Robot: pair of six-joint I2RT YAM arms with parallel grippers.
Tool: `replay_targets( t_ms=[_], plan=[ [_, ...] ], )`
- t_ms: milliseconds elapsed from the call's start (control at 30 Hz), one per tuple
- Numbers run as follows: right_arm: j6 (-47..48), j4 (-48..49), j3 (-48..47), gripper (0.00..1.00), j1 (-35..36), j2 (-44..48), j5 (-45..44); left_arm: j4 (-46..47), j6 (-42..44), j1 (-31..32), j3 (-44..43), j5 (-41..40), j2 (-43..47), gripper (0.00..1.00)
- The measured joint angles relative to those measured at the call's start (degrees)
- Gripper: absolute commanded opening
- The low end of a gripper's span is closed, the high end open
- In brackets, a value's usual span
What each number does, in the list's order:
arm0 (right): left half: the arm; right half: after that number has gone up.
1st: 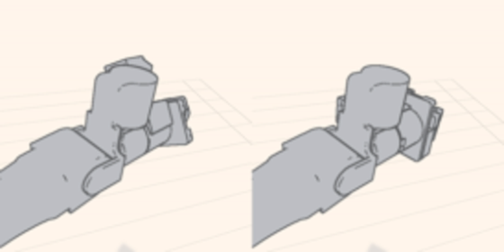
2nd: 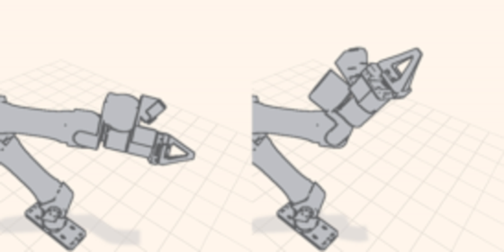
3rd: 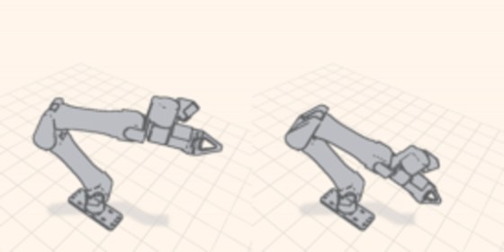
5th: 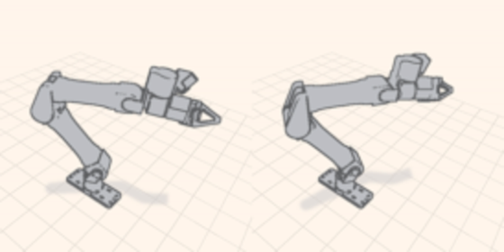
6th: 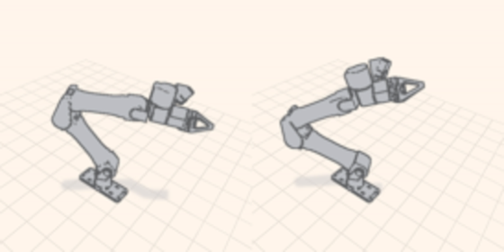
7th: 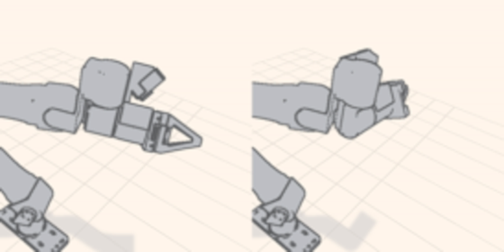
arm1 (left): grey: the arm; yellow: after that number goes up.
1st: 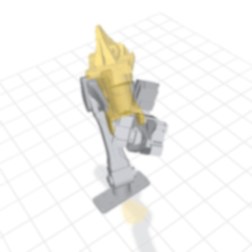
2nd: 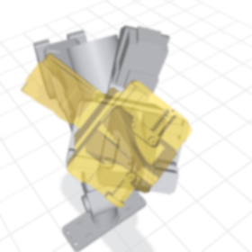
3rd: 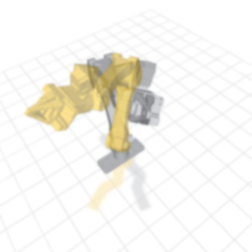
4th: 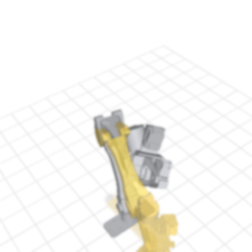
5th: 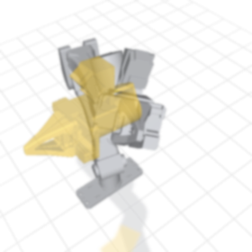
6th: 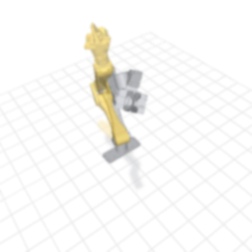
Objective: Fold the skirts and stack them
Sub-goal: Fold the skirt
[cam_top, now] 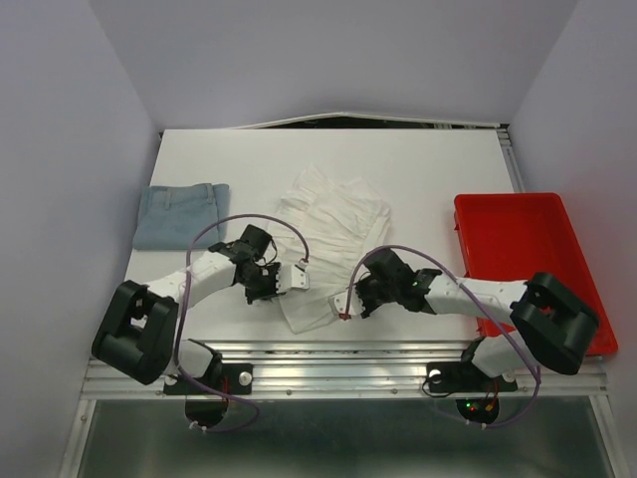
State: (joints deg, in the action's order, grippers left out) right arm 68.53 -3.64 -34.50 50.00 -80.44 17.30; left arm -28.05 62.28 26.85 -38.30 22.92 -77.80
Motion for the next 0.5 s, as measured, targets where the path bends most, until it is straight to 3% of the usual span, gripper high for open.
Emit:
replay_targets(
  t_ms=[167, 367, 500],
  plan=[
    [-7.02, -2.62, -1.09, 0.01, 0.0, 4.17, -0.04, -3.23, -0.66, -1.55, 0.02, -1.07, 4.44, 0.0],
    [-17.88, -5.6, -1.84, 0.01, 0.0, 12.07, 0.96, -10.67, -2.71, -1.75, -0.44, -0.81, 25.92, 0.0],
    [-24.39, -7.87, -2.1, 0.01, 0.0, 16.17, 1.88, -15.1, -5.03, -1.75, -2.95, -0.39, 32.94, 0.0]
  ],
)
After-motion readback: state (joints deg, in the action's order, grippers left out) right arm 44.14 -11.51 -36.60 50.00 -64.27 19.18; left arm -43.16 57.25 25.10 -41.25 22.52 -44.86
